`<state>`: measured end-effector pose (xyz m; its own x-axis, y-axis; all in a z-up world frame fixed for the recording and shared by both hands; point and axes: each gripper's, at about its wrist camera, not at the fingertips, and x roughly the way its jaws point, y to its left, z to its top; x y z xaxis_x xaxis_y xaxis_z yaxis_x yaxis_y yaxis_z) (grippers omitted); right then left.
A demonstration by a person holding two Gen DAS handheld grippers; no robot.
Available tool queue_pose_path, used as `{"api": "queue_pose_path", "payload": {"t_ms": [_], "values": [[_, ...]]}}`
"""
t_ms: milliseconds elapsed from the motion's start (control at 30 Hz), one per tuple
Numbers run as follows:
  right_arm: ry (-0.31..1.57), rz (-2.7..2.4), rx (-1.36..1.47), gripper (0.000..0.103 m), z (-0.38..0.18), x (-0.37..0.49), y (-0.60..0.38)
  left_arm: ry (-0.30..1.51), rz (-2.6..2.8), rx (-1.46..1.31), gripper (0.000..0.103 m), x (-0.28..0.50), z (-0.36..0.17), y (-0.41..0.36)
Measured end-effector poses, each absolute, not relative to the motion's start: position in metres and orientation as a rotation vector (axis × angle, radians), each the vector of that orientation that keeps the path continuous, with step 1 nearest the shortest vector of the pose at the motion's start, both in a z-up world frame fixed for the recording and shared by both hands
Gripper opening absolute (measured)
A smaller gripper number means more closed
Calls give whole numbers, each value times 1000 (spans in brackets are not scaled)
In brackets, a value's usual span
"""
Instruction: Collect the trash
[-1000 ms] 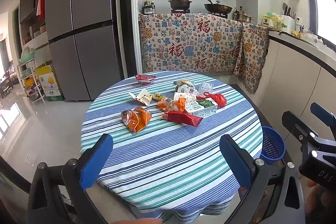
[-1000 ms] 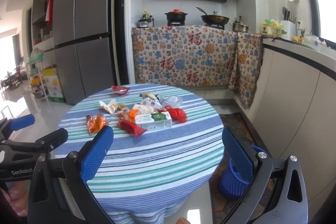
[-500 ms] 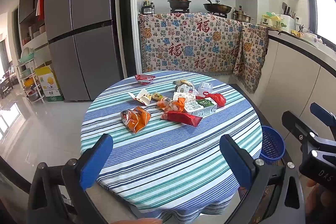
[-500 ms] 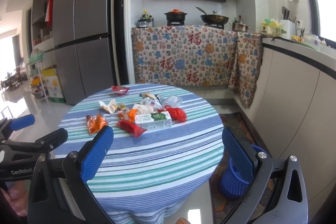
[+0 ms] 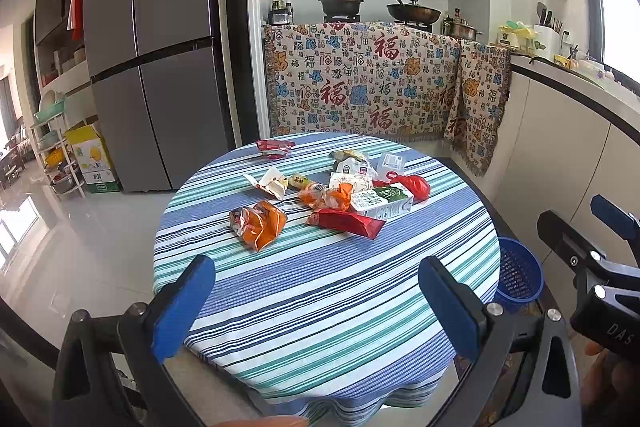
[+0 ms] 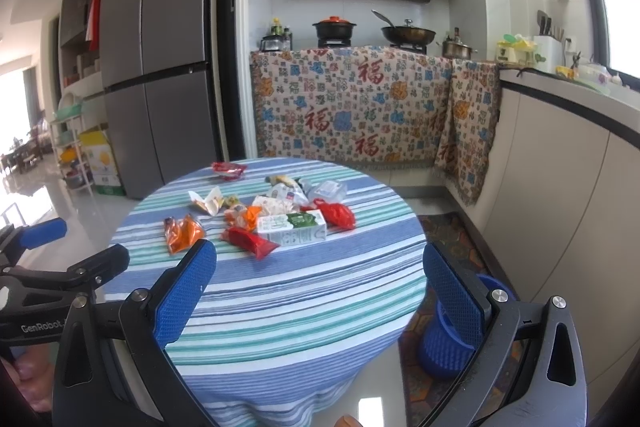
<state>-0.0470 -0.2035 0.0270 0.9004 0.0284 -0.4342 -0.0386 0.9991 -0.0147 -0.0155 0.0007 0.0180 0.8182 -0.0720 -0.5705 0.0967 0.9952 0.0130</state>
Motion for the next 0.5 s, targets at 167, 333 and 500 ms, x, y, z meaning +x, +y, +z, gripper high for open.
{"api": "queue_pose_path", "payload": {"t_ms": [167,333,500], "values": [[451,36,-24,103,26,-47,-204,606,-89,43,103,-16,18,0],[455,37,-23,103,22,-49,-205,606,-88,43,103,-16,18,0],[457,39,-21,103,21,-51,-205,607,-89,43,103,-15,17,1]]}}
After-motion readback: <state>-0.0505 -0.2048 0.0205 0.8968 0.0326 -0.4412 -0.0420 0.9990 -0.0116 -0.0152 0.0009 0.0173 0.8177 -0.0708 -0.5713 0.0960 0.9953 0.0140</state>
